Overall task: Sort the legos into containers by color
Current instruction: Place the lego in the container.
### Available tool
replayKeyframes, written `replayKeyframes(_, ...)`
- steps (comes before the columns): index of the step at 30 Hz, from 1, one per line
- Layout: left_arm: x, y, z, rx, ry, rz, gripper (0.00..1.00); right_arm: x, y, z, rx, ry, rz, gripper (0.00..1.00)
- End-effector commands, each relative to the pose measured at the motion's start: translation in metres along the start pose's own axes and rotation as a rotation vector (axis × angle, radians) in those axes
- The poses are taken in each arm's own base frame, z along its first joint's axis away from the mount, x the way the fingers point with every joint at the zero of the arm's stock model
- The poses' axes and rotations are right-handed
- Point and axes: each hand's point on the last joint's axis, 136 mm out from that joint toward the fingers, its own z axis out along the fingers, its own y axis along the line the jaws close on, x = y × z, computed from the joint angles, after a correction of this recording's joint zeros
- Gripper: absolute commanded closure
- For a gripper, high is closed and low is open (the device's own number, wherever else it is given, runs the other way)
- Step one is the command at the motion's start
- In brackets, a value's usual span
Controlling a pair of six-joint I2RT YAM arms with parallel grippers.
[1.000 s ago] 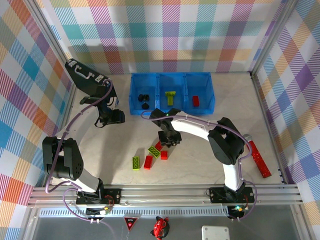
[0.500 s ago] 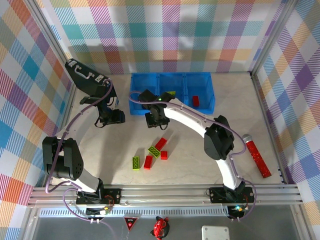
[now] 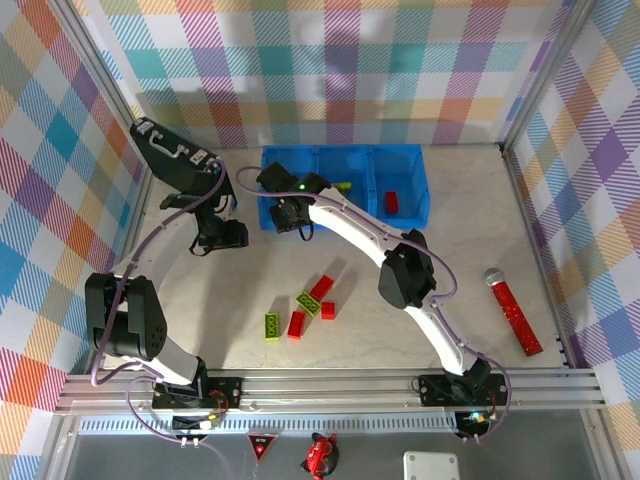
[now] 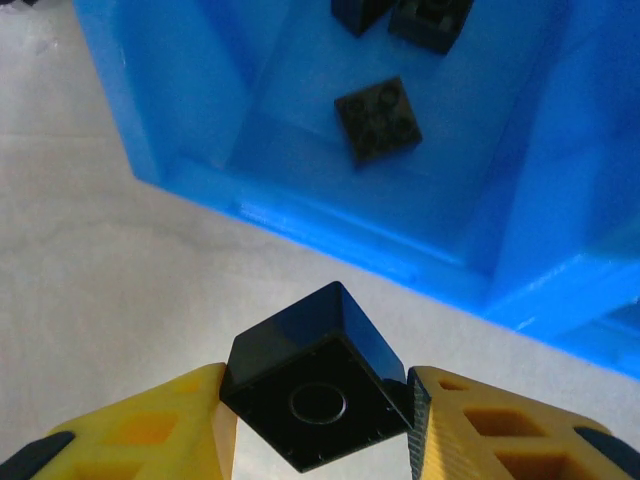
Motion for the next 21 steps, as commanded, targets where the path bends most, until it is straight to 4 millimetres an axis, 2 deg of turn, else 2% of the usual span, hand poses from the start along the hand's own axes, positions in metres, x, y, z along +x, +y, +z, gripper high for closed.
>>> replayKeyframes(1,0.008,0.014,0.005,-0.054,0.025,-0.03,0.46,-0.024,-0.004,0.005,0.039,-0.095,-0.031,0.55)
replayKeyframes(9,0.002,0.021,-0.002,-0.068,-0.019,-0.061,0.46,-0.045,-0.005,0.024,0.082,-0.193,-0.044,0.54)
replayKeyframes(21,0.001,0.018,-0.004,-0.042,-0.028,-0.067,0.46,-0.051,-0.009,0.05,0.139,-0.229,-0.039,0.54)
